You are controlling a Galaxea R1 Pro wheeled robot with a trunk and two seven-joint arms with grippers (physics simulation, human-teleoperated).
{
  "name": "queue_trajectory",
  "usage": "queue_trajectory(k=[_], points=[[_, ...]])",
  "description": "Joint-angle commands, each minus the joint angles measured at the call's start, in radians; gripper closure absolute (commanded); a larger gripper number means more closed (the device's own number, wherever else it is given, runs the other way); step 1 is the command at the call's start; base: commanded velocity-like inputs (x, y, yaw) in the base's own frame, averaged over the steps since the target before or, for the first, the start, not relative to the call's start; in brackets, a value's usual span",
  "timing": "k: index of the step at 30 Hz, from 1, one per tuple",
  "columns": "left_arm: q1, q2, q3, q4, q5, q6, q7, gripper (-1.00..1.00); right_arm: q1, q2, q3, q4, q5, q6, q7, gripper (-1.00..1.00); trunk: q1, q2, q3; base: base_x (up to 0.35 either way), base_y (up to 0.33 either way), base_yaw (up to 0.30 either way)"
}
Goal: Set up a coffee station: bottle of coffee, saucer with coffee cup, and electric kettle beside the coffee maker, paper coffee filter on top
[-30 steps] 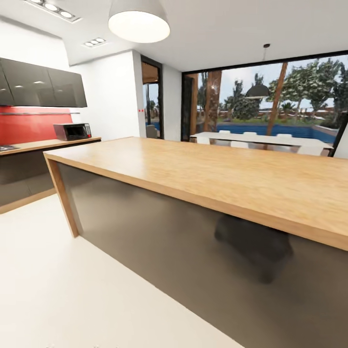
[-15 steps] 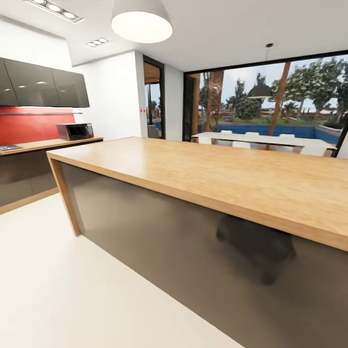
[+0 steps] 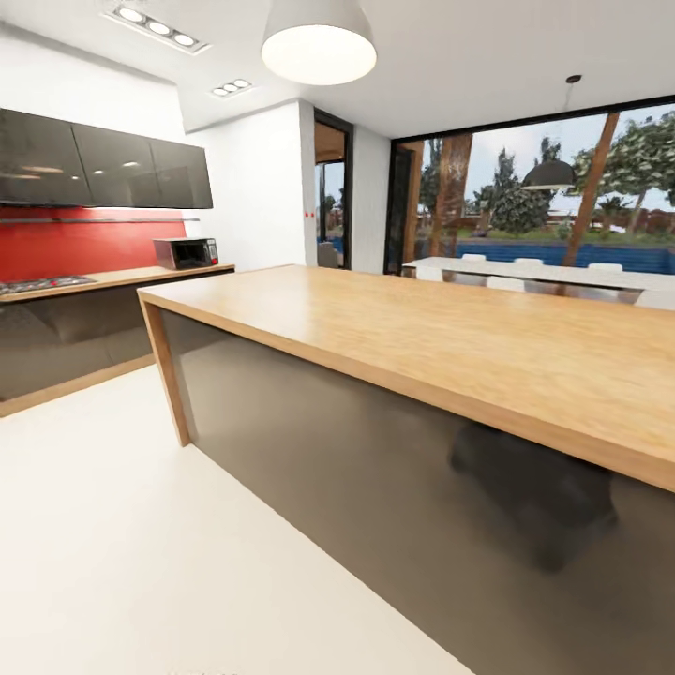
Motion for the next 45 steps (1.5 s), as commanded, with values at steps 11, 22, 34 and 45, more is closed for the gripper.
queue_trajectory(k=[11,22,34,45], points=[[0.0,-0.001,0.003,-0.002,0.0,-0.001,0.0,-1.0,-0.001,0.0,0.001,0.001,0.0,-0.003,0.0,-1.0,0.0,0.0,-0.001,0.0,0.0,0.239],[0.0,-0.001,0.004,-0.002,0.0,-0.001,0.0,-1.0,-0.001,0.0,0.001,0.001,0.0,-0.004,0.0,-1.0,0.0,0.0,-0.001,0.0,0.0,0.239],[0.0,-0.001,0.004,-0.002,0.0,-0.001,0.0,-1.0,-0.001,0.0,0.001,0.001,0.0,-0.005,0.0,-1.0,0.0,0.0,-0.001,0.0,0.0,0.239],[0.0,-0.001,0.004,-0.002,0.0,-0.001,0.0,-1.0,-0.001,0.0,0.001,0.001,0.0,-0.005,0.0,-1.0,0.0,0.0,-0.001,0.0,0.0,0.239]])
